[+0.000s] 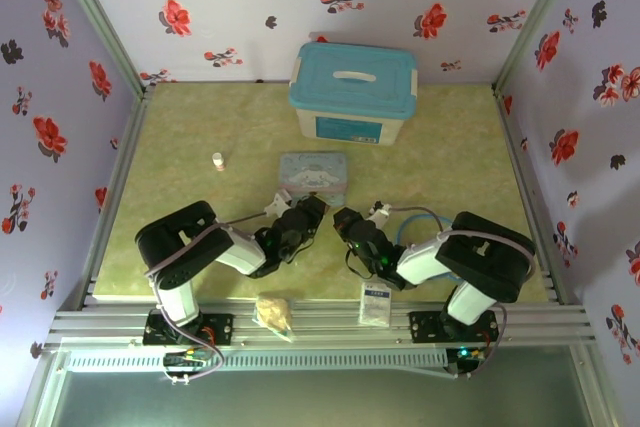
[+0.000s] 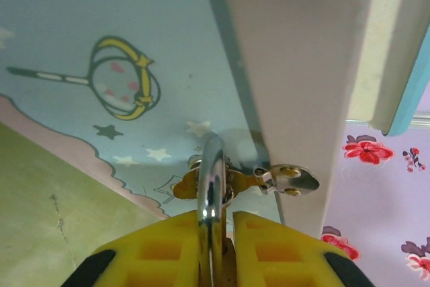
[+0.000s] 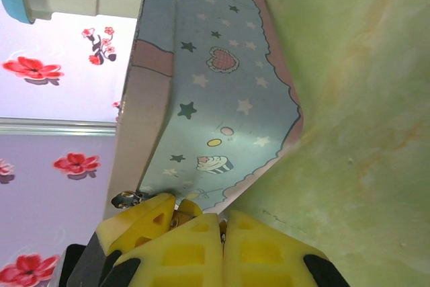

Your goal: Unlock a padlock with a key

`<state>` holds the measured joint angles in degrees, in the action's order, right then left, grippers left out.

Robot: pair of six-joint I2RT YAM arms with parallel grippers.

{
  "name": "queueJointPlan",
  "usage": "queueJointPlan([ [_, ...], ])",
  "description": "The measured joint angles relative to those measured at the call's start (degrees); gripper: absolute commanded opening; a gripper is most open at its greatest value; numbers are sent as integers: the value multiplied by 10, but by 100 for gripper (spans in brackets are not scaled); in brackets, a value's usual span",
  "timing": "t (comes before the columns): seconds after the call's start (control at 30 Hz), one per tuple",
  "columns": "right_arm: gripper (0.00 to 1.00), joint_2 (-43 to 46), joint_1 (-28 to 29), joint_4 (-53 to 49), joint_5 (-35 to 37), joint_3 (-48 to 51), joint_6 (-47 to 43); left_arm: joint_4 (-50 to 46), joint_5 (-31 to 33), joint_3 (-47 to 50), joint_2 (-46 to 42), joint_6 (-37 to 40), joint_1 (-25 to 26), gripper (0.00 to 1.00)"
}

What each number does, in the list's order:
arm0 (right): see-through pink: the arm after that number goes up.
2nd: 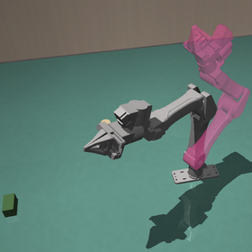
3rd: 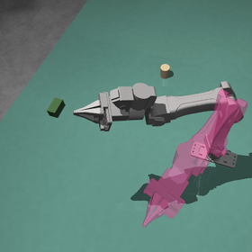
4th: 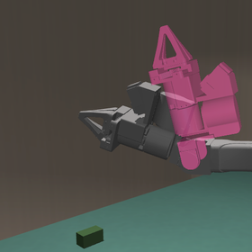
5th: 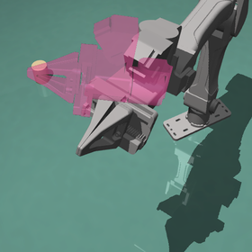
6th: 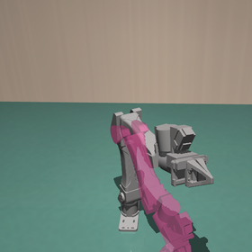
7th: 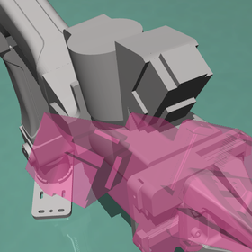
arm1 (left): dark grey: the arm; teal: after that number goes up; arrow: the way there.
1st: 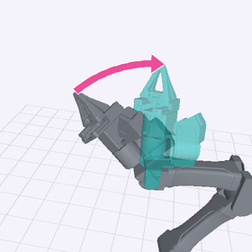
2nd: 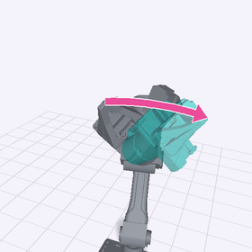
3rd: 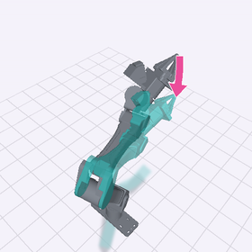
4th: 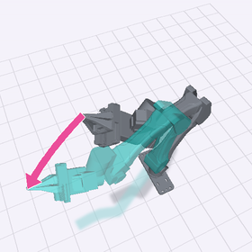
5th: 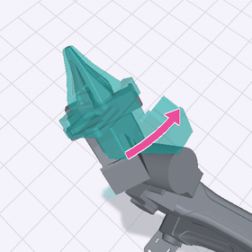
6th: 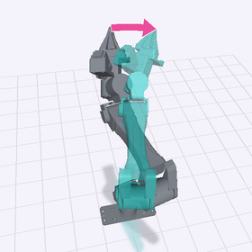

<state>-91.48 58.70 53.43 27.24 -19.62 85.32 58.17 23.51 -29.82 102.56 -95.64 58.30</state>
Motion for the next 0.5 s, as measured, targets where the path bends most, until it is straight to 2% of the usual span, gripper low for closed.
queueJointPlan([
  [0.37, 0, 0, 30, -37, 86, -21, -8, 3, 45, -19, 17, -34, 15, 0],
  [0.5, 0, -27, 31, -22, 87, -23, -17, 14, 53, -28, 49, -50, 15, 0],
])
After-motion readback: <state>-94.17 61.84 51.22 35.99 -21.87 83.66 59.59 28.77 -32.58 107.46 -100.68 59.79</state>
